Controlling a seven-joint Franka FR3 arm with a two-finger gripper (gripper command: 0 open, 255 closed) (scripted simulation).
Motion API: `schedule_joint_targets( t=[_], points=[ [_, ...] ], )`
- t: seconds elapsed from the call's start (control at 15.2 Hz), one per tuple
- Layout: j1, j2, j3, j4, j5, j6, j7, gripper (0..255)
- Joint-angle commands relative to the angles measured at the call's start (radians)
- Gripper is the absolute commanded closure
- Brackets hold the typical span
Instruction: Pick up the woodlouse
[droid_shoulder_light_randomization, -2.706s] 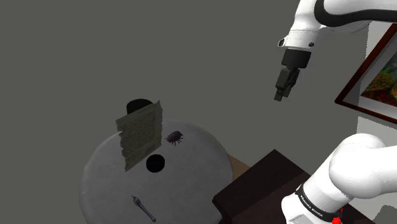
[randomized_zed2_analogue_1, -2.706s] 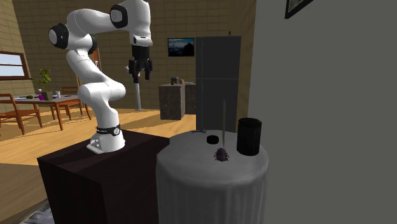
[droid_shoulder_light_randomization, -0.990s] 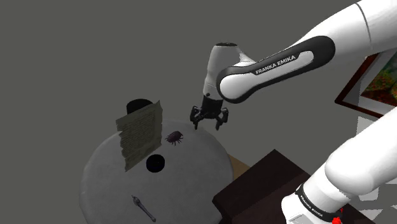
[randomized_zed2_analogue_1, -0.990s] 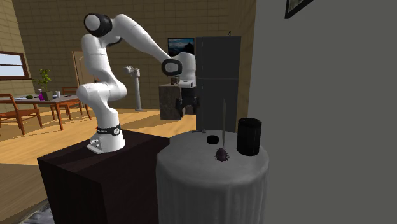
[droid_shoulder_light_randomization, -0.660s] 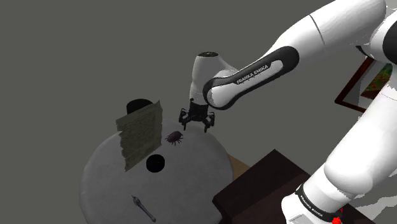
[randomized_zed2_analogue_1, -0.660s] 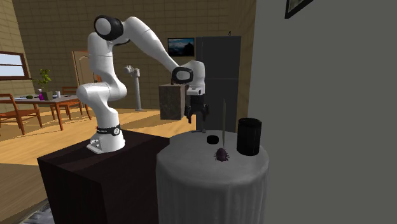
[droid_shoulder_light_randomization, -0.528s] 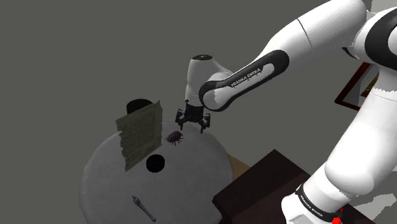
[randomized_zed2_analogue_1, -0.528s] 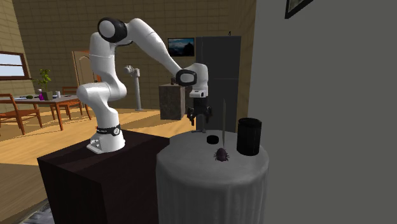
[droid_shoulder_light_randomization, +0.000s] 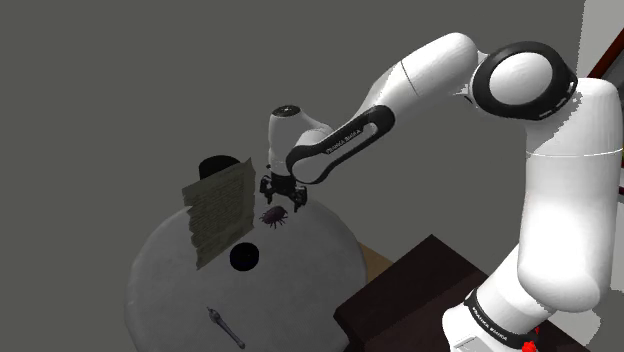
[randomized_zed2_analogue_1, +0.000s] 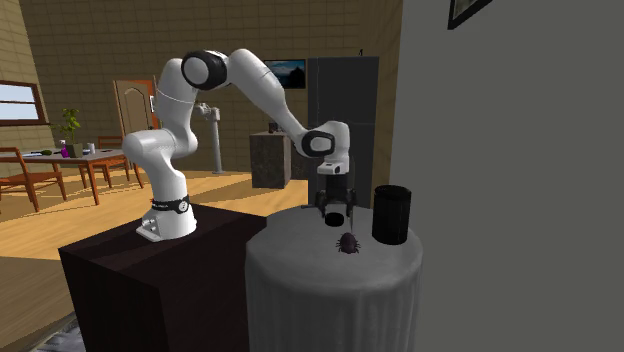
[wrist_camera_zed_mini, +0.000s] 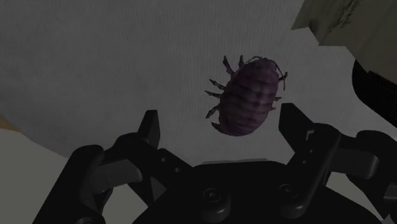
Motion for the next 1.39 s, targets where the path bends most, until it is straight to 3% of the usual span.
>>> schedule_joint_targets(
  t=[0.0,0.2,0.86,0.92,1.32],
  points=[
    [0.032,0.074,-0.036,0.086,-0.025,-0.016,0.062,0],
    [0.069,0.182,-0.085,0.217,-0.044,-0.039,0.130,0],
    [0.086,0.259,-0.110,0.237,-0.072,0.017,0.154,0],
    [0.086,0.259,-0.110,0.237,-0.072,0.017,0.154,255],
    [0.086,0.259,-0.110,0.236,-0.072,0.017,0.154,255]
  ],
)
